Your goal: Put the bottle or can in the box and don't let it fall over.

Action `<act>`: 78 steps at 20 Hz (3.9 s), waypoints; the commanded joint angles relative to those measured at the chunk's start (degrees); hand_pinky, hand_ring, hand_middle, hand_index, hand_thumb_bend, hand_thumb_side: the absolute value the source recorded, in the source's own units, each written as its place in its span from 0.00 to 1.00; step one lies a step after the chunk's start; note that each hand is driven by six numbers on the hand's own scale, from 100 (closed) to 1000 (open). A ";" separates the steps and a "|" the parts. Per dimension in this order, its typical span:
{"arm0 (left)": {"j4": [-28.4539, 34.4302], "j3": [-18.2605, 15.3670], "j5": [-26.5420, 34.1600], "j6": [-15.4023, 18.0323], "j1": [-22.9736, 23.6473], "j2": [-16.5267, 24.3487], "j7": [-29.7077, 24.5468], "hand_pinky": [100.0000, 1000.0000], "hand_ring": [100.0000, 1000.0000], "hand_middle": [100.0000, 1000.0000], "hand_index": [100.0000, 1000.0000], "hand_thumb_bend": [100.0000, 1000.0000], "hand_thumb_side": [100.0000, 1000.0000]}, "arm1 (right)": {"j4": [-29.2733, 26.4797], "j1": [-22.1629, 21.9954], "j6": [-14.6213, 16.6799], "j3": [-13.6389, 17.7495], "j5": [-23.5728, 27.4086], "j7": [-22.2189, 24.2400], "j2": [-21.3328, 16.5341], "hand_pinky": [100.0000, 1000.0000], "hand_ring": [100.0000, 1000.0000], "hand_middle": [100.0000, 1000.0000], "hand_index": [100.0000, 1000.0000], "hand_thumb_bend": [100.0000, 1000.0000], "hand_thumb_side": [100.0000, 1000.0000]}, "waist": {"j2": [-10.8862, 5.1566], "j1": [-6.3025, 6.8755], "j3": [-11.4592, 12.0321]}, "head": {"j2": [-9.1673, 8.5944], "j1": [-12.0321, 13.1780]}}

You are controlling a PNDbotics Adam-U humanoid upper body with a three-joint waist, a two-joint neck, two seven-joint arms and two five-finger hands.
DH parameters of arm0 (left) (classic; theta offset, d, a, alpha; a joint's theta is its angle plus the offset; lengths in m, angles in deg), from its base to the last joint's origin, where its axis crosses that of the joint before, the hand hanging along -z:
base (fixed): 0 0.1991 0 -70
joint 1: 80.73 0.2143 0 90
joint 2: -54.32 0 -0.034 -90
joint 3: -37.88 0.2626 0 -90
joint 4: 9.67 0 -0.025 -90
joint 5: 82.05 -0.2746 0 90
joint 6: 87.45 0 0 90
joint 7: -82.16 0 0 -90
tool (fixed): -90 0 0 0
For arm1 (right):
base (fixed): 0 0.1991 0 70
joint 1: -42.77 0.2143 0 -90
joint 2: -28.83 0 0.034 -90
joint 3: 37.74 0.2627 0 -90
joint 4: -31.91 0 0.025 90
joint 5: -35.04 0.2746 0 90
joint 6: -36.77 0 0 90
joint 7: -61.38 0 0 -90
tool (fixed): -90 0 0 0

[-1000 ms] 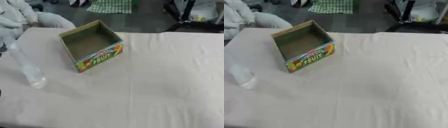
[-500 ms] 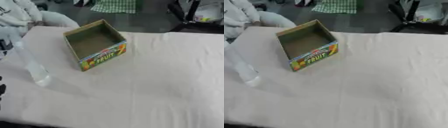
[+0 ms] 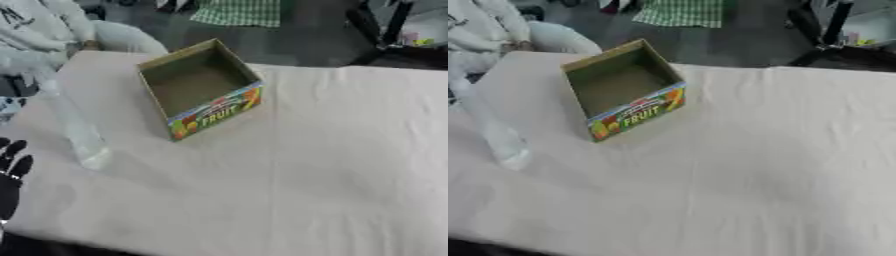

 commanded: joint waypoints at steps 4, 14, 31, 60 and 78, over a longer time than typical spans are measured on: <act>1.11 0.59 1.94 -1.76 -1.76 2.64 0.34 0.03 0.35 0.27 0.90 0.37 0.97 | -1.07 0.45 0.14 -0.04 0.45 0.23 -1.50 0.85 0.96 1.00 1.00 0.00 0.66 | -0.73 -0.09 -0.09 | -0.40 -0.29; 1.11 1.64 5.05 -4.28 -4.44 3.56 0.91 0.02 0.33 0.26 0.91 0.35 0.99 | -1.11 0.59 0.10 -0.16 0.55 0.32 -1.49 0.85 0.96 1.00 1.00 0.00 0.66 | -0.62 -0.03 -0.31 | -0.80 -0.01; 1.11 3.14 9.03 -7.67 -7.63 5.14 2.79 0.00 0.23 0.20 0.88 0.32 1.00 | -0.88 0.73 0.37 -0.54 0.67 0.79 -1.63 0.85 0.96 1.00 1.00 0.00 0.66 | -0.46 -0.19 -0.44 | -1.14 1.18; 1.11 2.89 16.19 -8.74 -14.79 6.76 6.99 0.00 0.12 0.15 0.90 0.28 1.00 | -1.07 0.57 0.55 -0.49 0.88 0.87 -1.57 0.85 0.96 1.00 1.00 0.00 0.66 | -0.12 -0.14 -1.25 | -2.07 0.70; 0.26 2.78 18.41 -9.69 -17.18 7.51 9.71 0.00 0.06 0.14 0.89 0.26 1.00 | -0.98 0.40 0.53 -0.48 0.86 1.00 -1.37 0.85 0.96 1.00 1.00 0.00 0.66 | -0.04 -0.35 -1.08 | -2.07 0.47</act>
